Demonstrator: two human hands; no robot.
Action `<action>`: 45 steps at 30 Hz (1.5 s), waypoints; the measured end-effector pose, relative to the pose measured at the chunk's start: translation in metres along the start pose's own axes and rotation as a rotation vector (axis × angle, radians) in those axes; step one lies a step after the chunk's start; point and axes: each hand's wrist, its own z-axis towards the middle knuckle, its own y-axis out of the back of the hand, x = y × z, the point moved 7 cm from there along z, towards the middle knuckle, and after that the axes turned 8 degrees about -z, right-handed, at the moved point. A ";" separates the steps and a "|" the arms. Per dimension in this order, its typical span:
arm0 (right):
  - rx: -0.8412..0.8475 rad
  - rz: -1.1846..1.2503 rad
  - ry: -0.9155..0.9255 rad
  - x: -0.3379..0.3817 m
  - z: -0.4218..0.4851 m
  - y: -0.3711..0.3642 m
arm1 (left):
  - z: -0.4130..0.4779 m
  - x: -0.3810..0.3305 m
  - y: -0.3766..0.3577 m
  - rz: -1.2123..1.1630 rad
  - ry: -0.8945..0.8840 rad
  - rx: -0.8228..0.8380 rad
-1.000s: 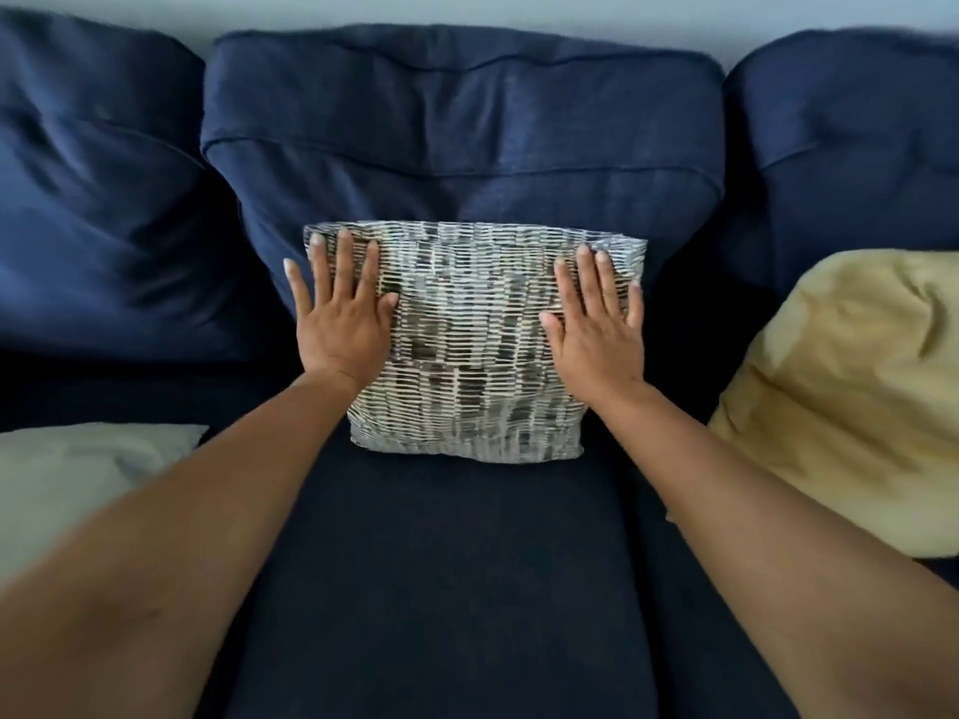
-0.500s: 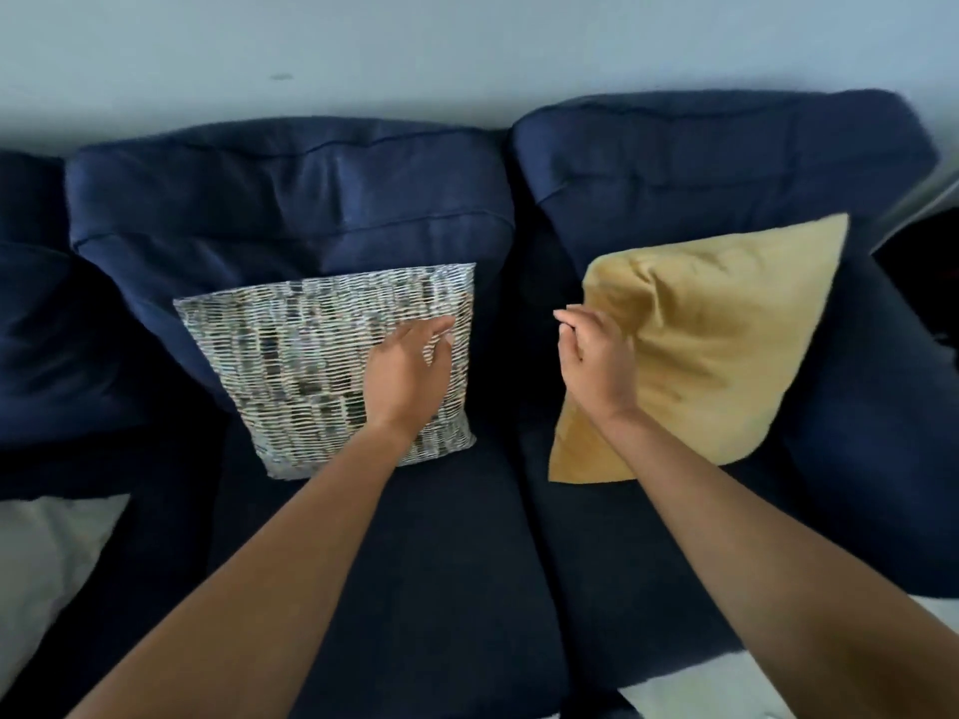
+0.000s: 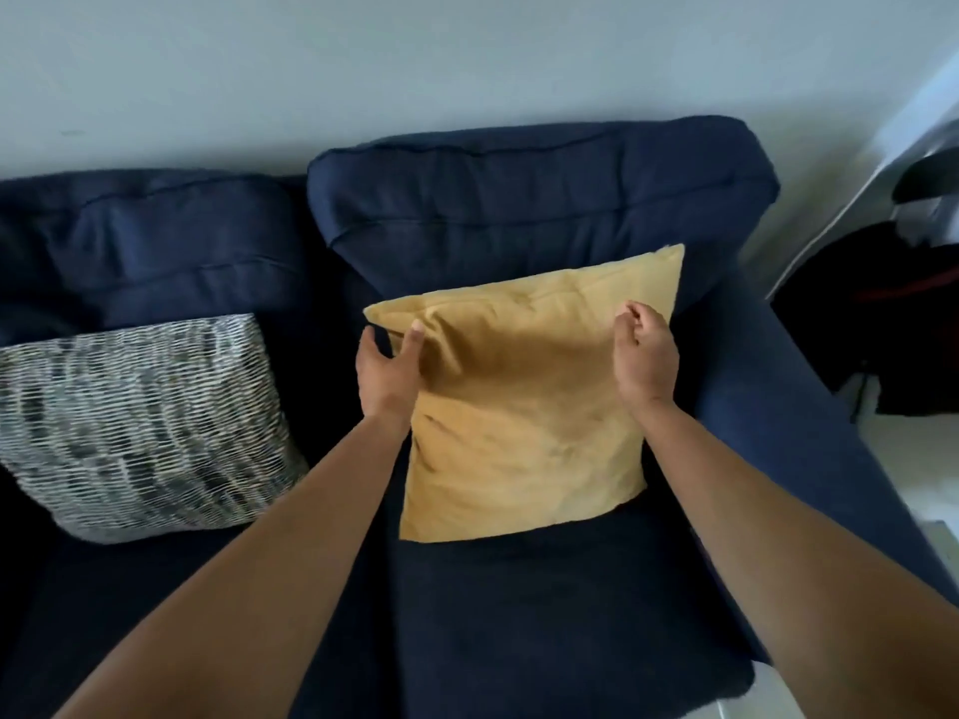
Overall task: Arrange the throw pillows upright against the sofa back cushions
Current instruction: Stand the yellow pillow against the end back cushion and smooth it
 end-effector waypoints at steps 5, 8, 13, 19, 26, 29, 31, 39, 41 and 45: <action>0.084 0.045 -0.124 -0.032 0.071 0.014 | 0.005 0.004 -0.030 -0.121 -0.008 -0.175; 0.154 0.120 -0.293 -0.041 0.089 0.000 | 0.003 0.002 -0.036 -0.165 -0.043 -0.245; 0.191 0.358 -0.519 -0.061 0.096 -0.025 | 0.003 0.001 -0.035 -0.255 -0.051 -0.363; -0.066 0.483 -0.230 -0.032 0.107 0.014 | -0.011 -0.025 -0.012 -0.423 -0.190 -0.523; -0.019 0.346 -0.238 -0.033 0.118 0.004 | 0.000 -0.020 -0.010 -0.373 -0.174 -0.498; -0.008 0.330 -0.222 -0.028 0.118 0.004 | 0.008 -0.026 -0.014 -0.343 -0.182 -0.474; -0.023 0.332 -0.215 -0.026 0.117 0.006 | 0.008 -0.031 -0.011 -0.330 -0.204 -0.487; -0.087 0.193 -0.166 -0.030 0.120 0.014 | 0.024 -0.047 -0.019 -0.225 -0.214 -0.458; -0.067 0.151 -0.177 -0.036 0.118 0.007 | 0.030 -0.043 -0.022 -0.191 -0.184 -0.443; -0.121 0.211 -0.206 -0.039 0.116 0.006 | 0.030 -0.042 -0.020 -0.221 -0.201 -0.464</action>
